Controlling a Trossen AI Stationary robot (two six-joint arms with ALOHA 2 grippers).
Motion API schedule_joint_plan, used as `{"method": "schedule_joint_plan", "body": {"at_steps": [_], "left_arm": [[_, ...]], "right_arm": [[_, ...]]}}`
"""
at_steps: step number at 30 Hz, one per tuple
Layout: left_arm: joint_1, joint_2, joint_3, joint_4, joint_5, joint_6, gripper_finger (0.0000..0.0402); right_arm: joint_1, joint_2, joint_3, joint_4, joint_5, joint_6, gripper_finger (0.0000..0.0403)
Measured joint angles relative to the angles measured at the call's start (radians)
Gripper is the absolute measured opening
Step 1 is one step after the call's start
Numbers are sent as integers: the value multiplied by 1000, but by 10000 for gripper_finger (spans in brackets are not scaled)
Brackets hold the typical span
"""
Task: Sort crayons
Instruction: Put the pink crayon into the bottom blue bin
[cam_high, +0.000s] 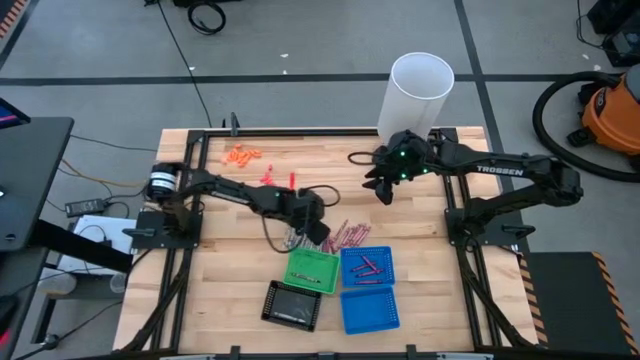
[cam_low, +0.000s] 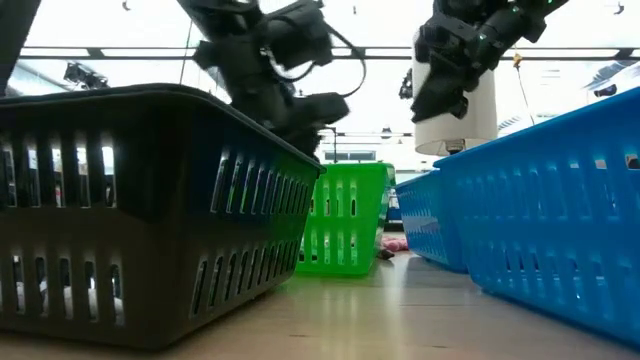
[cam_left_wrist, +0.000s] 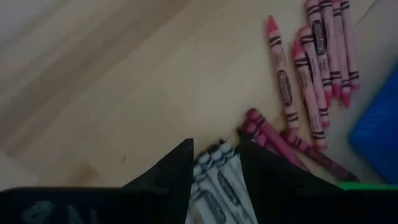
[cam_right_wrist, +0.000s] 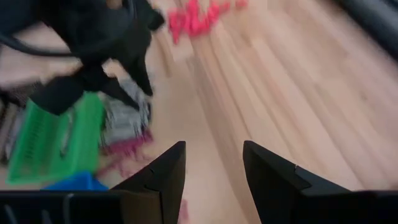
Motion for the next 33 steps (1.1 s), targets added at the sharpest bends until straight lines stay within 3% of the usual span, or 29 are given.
{"method": "schedule_joint_plan", "body": {"at_steps": [6,18,24,33], "left_arm": [[25,108,126,61,11,92,141],[18,254,256,134,33,161,141],[-19,260,258,102,-45,173,141],[-26,285,259,111,-80,195,141]], "right_arm": [[-6,-4,0,-83,41,-13,169],[-2,-32,0,-149,45,21,169],[0,-51,0,-143,41,25,169],[0,-58,0,-143,38,29,169]]}}
